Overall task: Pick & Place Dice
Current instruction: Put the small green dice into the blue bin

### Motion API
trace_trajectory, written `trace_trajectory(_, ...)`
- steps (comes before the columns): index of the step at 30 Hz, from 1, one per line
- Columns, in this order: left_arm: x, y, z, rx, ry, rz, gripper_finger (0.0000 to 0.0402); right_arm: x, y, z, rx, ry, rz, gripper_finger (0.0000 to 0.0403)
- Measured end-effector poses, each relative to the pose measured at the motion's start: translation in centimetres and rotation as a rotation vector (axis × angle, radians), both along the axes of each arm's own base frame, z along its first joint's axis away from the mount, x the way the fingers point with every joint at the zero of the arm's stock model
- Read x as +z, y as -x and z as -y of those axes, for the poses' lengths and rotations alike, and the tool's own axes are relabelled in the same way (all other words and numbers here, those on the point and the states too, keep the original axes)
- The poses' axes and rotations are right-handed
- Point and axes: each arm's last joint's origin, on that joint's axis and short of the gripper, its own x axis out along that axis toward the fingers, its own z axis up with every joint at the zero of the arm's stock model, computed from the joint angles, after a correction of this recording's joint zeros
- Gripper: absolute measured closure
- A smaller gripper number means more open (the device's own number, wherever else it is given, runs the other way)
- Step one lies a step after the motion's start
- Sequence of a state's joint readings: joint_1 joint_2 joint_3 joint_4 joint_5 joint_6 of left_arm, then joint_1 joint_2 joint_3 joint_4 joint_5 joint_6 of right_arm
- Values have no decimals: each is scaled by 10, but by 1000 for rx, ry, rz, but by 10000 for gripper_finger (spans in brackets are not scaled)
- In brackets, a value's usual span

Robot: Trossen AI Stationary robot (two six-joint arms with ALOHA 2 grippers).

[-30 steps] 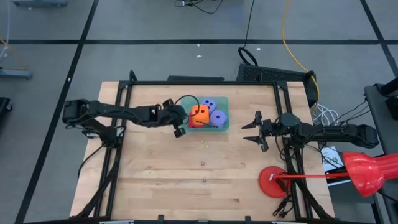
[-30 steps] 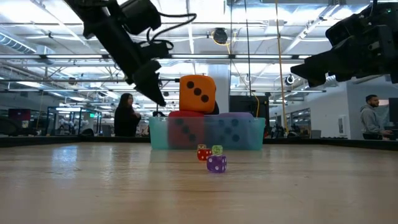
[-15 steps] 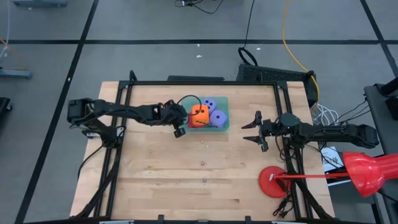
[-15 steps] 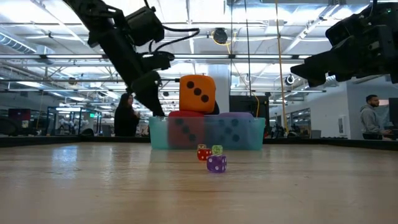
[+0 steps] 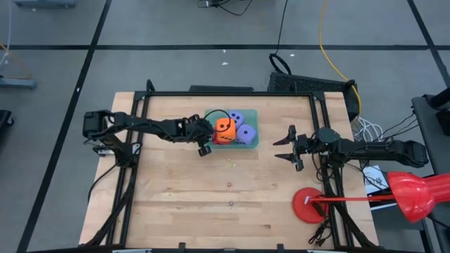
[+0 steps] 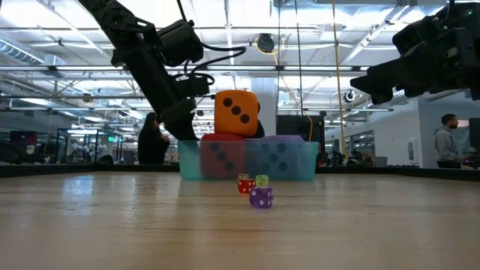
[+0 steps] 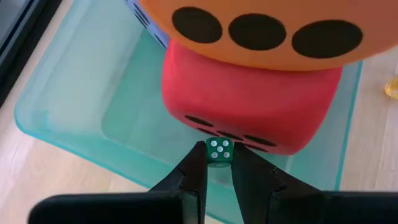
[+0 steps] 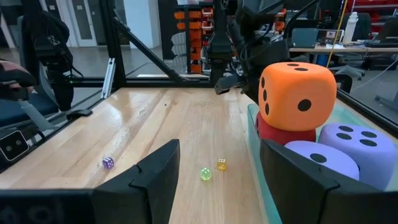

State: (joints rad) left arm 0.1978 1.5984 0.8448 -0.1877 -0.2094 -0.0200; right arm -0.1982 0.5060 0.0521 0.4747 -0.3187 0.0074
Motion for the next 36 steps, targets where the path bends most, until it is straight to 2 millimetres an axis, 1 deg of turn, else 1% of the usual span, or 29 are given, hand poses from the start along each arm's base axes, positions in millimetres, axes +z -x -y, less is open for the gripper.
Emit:
trace_trajectory(8,0,0,0,-7,-5,-3,338,0,0,0,0,0,-1,190)
trace_trajectory(11,0,0,0,2,-1,1,321,0,0,0,0,0,-1,190)
trace_trajectory(14,0,0,0,17,6,7,276,0,0,0,0,0,-1,190)
trace_trajectory(20,0,1,-1,59,-30,-2,164,0,0,0,1,0,-1,190)
trace_trajectory(22,1,1,0,57,-51,-6,138,0,0,0,1,0,-1,190)
trace_trajectory(24,3,2,3,36,-64,-8,121,0,0,0,1,0,-1,190)
trace_trajectory(28,14,3,9,7,-106,18,109,0,0,0,1,-1,-3,190)
trace_trajectory(34,30,7,13,7,-155,70,108,-1,0,0,1,-1,-8,190)
trace_trajectory(36,31,8,12,21,-162,68,113,-1,0,0,1,-1,-7,190)
